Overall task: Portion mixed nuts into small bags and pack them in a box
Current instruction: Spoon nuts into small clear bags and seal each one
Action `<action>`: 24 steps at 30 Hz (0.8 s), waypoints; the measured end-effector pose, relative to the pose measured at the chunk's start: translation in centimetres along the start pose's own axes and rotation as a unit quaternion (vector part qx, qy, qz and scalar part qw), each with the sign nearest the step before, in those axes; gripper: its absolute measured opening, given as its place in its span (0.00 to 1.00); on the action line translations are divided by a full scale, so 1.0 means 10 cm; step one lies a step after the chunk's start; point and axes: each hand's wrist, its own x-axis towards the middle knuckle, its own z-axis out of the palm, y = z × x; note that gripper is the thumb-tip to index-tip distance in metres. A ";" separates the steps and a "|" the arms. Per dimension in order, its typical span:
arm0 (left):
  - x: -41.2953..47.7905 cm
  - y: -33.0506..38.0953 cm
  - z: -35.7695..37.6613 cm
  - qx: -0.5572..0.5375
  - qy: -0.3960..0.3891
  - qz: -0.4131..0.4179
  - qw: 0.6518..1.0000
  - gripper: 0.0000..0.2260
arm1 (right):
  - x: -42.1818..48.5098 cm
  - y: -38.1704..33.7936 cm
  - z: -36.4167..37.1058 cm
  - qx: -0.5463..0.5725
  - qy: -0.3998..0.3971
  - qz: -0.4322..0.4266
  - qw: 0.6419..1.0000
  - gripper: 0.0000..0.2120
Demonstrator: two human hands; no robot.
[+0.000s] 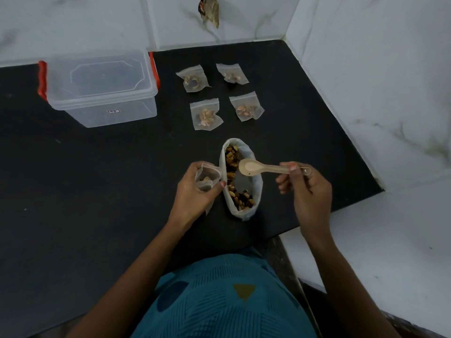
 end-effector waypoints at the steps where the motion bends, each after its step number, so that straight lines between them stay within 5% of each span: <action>1: -0.01 -0.01 -0.01 0.003 0.002 -0.001 1.000 0.12 | 0.00 0.06 0.00 -0.016 -0.007 0.007 1.000 0.09; 18: -0.03 -0.19 0.06 0.003 -0.090 -0.066 0.994 0.08 | -0.19 0.42 0.21 -0.094 -0.099 0.001 0.991 0.07; 24: -0.03 -0.18 0.06 -0.005 -0.087 -0.082 0.993 0.08 | -0.14 0.35 0.21 -0.021 -0.032 0.139 0.990 0.11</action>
